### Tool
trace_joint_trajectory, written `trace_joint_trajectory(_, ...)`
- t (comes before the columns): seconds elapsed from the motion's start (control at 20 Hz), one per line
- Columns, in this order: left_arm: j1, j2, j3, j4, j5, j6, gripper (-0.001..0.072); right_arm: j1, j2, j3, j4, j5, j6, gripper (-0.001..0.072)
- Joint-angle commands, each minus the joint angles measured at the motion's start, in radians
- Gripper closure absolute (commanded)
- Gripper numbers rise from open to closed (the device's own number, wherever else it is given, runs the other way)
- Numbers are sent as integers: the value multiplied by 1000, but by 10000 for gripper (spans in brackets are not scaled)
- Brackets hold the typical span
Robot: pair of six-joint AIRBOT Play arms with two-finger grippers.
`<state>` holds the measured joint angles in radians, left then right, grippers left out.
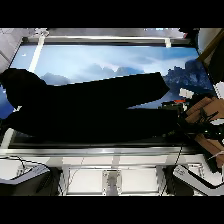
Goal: Fold the clothes and pants, and hang the long-sleeved shirts on hangers.
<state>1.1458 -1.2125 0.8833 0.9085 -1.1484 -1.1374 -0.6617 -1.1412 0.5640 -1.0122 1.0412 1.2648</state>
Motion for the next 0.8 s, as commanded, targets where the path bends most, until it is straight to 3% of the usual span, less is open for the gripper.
trace_joint_trajectory(0.0, 3, 24, 3, 75, 1, 0, 690, 8, 0, 16, -13, -4, 1, 549)
trace_joint_trajectory(0.05, 3, 28, 3, 92, 0, 0, 691, 8, -1, 16, -14, 20, 1, 243)
trace_joint_trajectory(0.1, 3, 28, 3, 99, -2, 0, 690, 8, 0, 16, -16, 47, 1, 138)
trace_joint_trajectory(0.35, 3, 27, 3, 102, -3, 0, 690, 8, -3, 5, -28, 34, 2, 160)
trace_joint_trajectory(0.45, 3, 27, 3, 102, 0, 0, 690, 8, -3, -21, -12, -16, 2, 305)
trace_joint_trajectory(0.6, 3, 27, 3, 102, 0, 0, 690, 8, -3, -71, 2, -104, 1, 328)
trace_joint_trajectory(0.65, 3, 27, 3, 102, 0, 0, 691, 8, -3, -76, 2, -112, -1, 377)
trace_joint_trajectory(0.75, 3, 27, 4, 102, 0, 0, 690, 8, -1, -69, 15, -114, -3, 634)
